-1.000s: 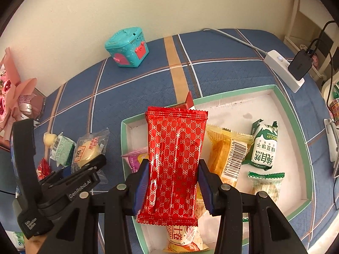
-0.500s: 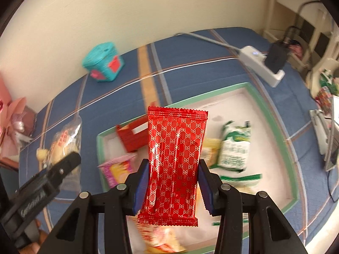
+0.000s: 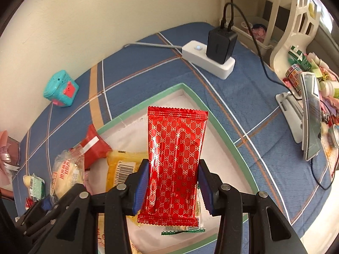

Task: Organize snacks
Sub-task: 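Carry the red packet over the tray with the right gripper while the left gripper carries the bun there, then open both grippers to release the red packet and bun in the tray, then move both grippers away from the tray toward the remaining snacks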

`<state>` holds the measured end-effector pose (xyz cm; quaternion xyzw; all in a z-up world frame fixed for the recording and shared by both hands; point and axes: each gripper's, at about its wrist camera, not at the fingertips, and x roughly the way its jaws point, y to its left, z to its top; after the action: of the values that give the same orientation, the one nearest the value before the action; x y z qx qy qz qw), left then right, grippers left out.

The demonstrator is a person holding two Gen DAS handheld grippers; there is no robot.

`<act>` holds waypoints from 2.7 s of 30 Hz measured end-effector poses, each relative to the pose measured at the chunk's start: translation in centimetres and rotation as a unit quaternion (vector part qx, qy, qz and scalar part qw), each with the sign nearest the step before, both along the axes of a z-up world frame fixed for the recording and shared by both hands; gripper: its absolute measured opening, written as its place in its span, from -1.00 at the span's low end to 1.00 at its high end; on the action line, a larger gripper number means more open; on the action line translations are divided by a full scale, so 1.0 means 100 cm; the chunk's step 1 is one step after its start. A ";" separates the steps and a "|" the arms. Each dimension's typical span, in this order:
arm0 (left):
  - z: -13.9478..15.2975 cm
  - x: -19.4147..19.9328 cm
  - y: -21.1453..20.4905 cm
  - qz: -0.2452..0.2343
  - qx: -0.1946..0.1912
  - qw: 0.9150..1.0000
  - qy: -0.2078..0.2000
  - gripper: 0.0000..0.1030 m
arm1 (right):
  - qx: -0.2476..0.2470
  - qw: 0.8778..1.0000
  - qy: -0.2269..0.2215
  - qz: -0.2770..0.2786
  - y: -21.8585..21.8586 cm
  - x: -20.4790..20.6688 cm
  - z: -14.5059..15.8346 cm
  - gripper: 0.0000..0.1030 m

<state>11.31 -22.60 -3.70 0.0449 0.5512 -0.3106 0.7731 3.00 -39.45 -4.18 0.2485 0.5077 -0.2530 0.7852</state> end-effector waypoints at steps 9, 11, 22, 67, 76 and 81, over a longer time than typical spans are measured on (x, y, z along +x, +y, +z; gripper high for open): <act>-0.009 0.001 -0.004 0.005 0.013 1.000 0.005 0.11 | 0.015 0.999 0.030 0.015 0.005 0.008 -0.022 -0.06; -0.010 0.001 -0.004 0.007 0.014 1.000 0.006 0.11 | 0.016 0.999 0.032 0.017 0.006 0.009 -0.024 -0.06; 0.006 -0.002 -0.002 0.011 0.003 1.000 0.000 0.22 | 0.003 1.000 0.020 0.021 0.010 0.007 -0.008 -0.06; 0.013 0.015 0.148 0.205 0.098 0.973 -0.047 0.84 | -0.004 0.991 0.003 0.130 0.087 0.018 0.015 0.97; 0.008 0.023 0.182 0.233 0.107 0.965 -0.044 0.85 | -0.019 0.986 0.006 0.164 0.115 0.027 0.016 1.00; 0.007 0.029 0.213 0.265 0.116 0.957 -0.030 0.85 | -0.015 0.980 0.005 0.200 0.139 0.033 0.016 1.00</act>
<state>14.21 -1.30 -3.01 -0.0041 0.5522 -0.0267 0.8333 6.34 -25.52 -2.62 0.1294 0.5470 -0.0997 0.8211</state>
